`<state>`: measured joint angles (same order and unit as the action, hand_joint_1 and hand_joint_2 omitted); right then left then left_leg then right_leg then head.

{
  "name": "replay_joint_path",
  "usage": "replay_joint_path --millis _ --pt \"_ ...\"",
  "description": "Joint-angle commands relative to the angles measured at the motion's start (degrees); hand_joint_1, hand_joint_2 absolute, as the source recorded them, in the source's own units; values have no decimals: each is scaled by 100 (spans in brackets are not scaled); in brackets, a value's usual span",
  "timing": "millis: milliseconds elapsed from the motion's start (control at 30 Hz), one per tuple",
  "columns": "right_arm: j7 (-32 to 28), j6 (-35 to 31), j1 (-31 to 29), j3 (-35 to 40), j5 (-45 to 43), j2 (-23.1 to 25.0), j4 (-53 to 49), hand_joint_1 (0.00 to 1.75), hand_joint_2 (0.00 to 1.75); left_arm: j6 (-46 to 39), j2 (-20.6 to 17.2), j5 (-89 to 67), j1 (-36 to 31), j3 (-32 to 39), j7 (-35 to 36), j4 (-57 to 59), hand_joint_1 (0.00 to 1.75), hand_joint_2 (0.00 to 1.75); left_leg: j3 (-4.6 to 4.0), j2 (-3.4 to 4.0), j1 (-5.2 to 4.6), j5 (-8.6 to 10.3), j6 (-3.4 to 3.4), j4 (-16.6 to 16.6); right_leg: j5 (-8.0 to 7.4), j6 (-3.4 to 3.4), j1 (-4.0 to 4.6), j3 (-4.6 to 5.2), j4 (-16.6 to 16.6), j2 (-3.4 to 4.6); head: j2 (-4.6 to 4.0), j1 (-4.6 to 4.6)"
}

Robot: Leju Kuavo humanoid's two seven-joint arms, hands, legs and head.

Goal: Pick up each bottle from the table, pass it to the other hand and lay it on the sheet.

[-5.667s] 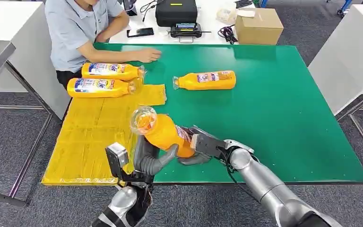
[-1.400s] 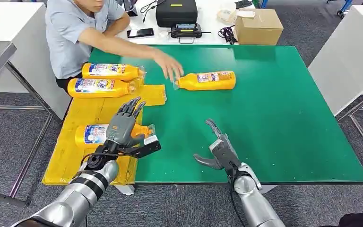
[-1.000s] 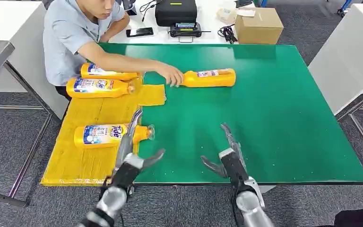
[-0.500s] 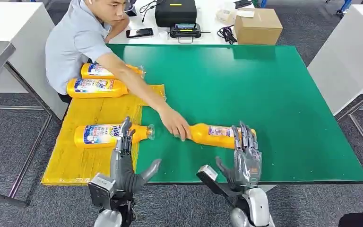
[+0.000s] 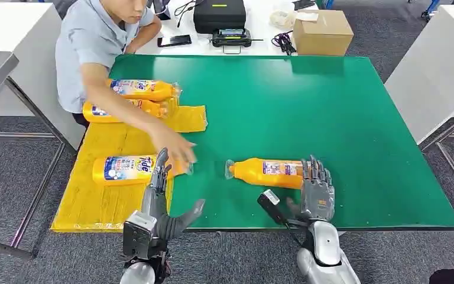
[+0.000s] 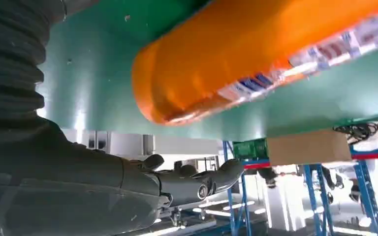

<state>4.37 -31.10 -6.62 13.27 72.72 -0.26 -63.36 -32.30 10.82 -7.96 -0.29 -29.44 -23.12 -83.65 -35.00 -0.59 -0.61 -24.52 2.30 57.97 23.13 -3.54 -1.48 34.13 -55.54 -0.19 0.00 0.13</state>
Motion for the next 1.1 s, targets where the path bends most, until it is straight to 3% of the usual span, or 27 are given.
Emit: replay_joint_path --millis 33,200,733,867,1067,1100 --pt "113 392 -699 6 -365 -112 1073 0 175 -37 -33 -186 -213 -72 158 519 0 175 22 11 4 -5 -9 -5 1 11 4 -22 8 8 0 -2" --pt "124 768 -1154 118 -470 -88 1360 0 175 107 29 -435 -212 -219 465 418 0 175 12 17 3 -4 -8 1 -2 11 3 -11 3 14 0 -2" --pt "378 1300 -1006 528 -539 -171 657 0 175 434 -70 -1057 -191 -335 950 265 0 175 14 8 3 -2 -6 1 2 12 4 -16 1 6 0 -2" --pt "498 1657 -891 514 -806 -253 733 7 175 474 -66 -1156 -175 -328 1039 293 0 175 13 0 4 1 -6 -2 2 11 6 -16 5 -2 0 -2" --pt "488 1654 -883 500 -830 -265 744 7 175 476 -70 -1153 -173 -321 1038 304 0 175 20 -2 4 0 -5 -4 3 11 5 -22 6 -4 0 -2" --pt "507 1785 -903 503 -912 -272 796 175 175 497 -80 -1180 -176 -326 1061 313 0 175 31 1 7 -5 -10 -2 7 17 9 -34 7 -2 0 -2"
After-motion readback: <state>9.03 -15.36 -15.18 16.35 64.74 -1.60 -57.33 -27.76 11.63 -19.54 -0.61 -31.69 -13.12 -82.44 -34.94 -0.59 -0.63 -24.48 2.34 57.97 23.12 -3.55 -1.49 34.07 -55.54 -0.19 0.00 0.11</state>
